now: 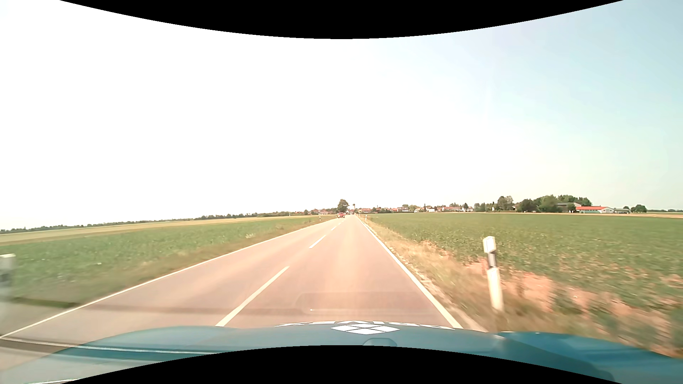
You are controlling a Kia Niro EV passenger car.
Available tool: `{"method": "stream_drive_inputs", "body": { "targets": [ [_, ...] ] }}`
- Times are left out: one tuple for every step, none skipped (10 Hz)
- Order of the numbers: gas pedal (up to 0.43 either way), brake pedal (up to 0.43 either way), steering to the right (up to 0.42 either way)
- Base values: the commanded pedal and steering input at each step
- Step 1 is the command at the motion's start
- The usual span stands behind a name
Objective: Follow the waypoints while adhering to traffic rules and regulations
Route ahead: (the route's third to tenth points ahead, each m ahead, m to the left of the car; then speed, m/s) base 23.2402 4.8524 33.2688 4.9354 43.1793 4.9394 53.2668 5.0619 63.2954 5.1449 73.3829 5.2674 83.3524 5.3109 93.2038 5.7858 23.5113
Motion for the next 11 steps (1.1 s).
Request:
{"method": "stream_drive_inputs", "body": {
  "targets": [
    [0.220,0.000,-0.003],
    [0.220,0.000,-0.003],
    [0.220,0.000,-0.003],
    [0.220,0.000,-0.002],
    [0.220,0.000,-0.002],
    [0.220,0.000,-0.001],
    [0.220,0.000,-0.001],
    [0.220,0.000,-0.001],
    [0.220,0.000,-0.002],
    [0.220,0.000,-0.002],
    [0.220,0.000,-0.002]
  ]
}}
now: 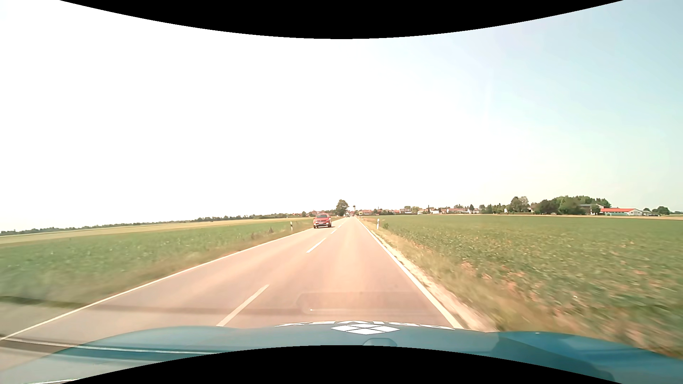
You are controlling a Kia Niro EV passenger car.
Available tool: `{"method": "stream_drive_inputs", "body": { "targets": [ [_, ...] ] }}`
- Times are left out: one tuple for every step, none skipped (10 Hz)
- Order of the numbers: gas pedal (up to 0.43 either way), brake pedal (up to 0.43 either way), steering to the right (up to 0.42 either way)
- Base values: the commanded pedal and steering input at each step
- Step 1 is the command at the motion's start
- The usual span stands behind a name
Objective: Follow the waypoints while adhering to traffic rules and regulations
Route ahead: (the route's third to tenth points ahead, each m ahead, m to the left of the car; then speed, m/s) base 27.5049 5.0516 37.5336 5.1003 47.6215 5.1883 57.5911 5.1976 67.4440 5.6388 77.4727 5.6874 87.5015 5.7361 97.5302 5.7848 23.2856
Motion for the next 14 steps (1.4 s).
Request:
{"method": "stream_drive_inputs", "body": {
  "targets": [
    [0.220,0.000,-0.003],
    [0.220,0.000,-0.002],
    [0.209,0.000,-0.002],
    [0.209,0.000,-0.002],
    [0.209,0.000,-0.001],
    [0.209,0.000,-0.001],
    [0.209,0.000,-0.001],
    [0.209,0.000,-0.001],
    [0.209,0.000,-0.002],
    [0.209,0.000,-0.002],
    [0.209,0.000,-0.002],
    [0.209,0.000,-0.002],
    [0.209,0.000,-0.002],
    [0.209,0.000,-0.003]
  ]
}}
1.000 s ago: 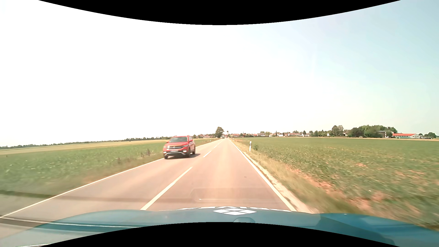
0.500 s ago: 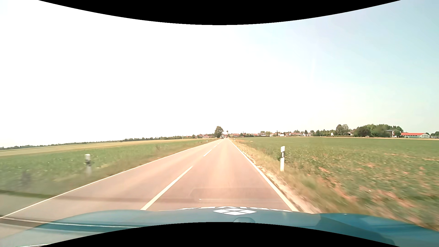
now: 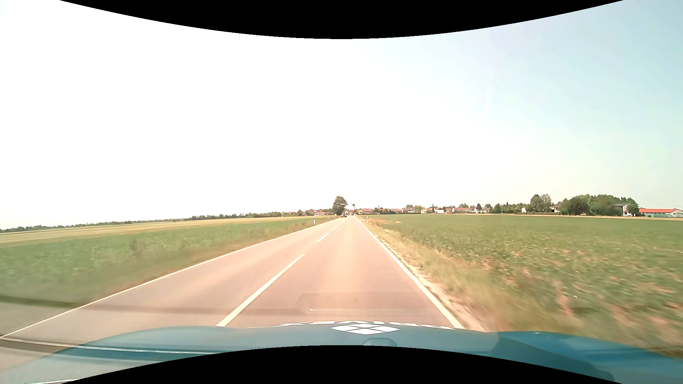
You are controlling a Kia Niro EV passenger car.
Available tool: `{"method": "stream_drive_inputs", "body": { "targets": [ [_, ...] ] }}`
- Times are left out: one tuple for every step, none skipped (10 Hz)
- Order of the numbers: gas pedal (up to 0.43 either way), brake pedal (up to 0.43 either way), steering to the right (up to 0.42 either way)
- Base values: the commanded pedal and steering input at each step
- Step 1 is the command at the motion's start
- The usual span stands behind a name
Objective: Follow the waypoints while adhering to traffic rules and regulations
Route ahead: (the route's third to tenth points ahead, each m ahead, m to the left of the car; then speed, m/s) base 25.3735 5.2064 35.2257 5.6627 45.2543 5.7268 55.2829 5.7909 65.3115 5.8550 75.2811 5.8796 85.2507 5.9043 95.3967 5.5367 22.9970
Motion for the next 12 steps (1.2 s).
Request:
{"method": "stream_drive_inputs", "body": {
  "targets": [
    [0.209,0.000,-0.002],
    [0.209,0.000,-0.002],
    [0.209,0.000,-0.002],
    [0.209,0.000,-0.003],
    [0.209,0.000,-0.003],
    [0.209,0.000,-0.002],
    [0.209,0.000,-0.002],
    [0.209,0.000,-0.003],
    [0.209,0.000,-0.003],
    [0.209,0.000,-0.003],
    [0.209,0.000,-0.003],
    [0.209,0.000,-0.003]
  ]
}}
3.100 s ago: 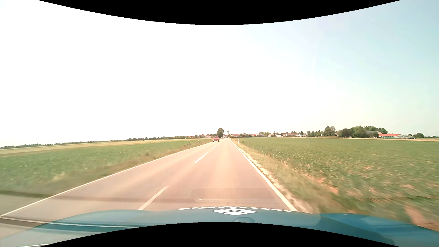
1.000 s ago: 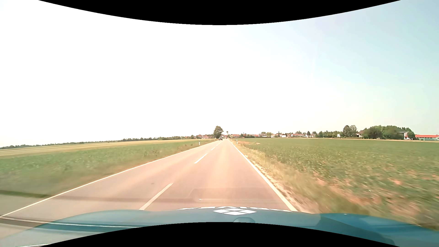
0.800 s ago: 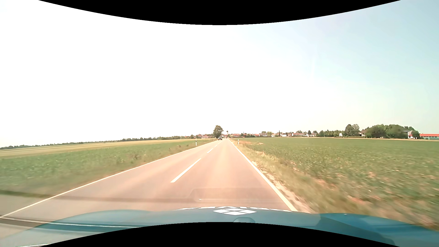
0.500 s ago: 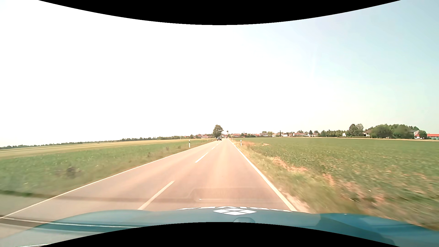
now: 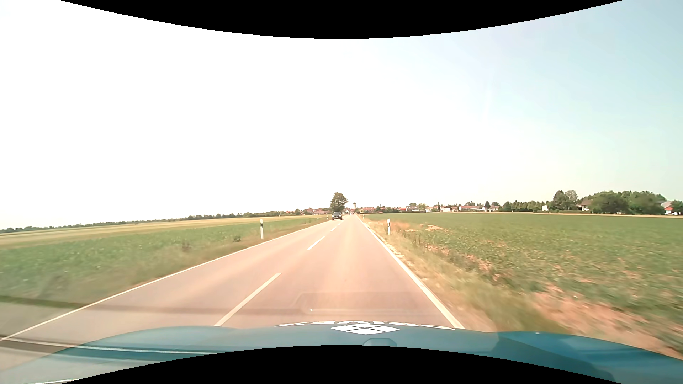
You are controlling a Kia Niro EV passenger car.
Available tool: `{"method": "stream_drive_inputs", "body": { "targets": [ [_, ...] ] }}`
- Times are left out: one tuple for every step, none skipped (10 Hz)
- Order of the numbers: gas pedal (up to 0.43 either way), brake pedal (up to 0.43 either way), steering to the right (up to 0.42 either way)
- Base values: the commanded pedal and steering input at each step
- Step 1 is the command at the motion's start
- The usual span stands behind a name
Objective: Follow the waypoints while adhering to traffic rules and regulations
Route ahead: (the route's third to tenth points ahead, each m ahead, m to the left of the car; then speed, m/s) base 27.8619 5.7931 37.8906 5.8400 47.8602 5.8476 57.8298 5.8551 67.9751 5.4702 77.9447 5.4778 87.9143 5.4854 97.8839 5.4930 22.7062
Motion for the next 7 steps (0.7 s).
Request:
{"method": "stream_drive_inputs", "body": {
  "targets": [
    [0.209,0.000,-0.003],
    [0.209,0.000,-0.003],
    [0.209,0.000,-0.003],
    [0.209,0.000,-0.002],
    [0.209,0.000,-0.002],
    [0.209,0.000,-0.002],
    [0.209,0.000,-0.002]
  ]
}}
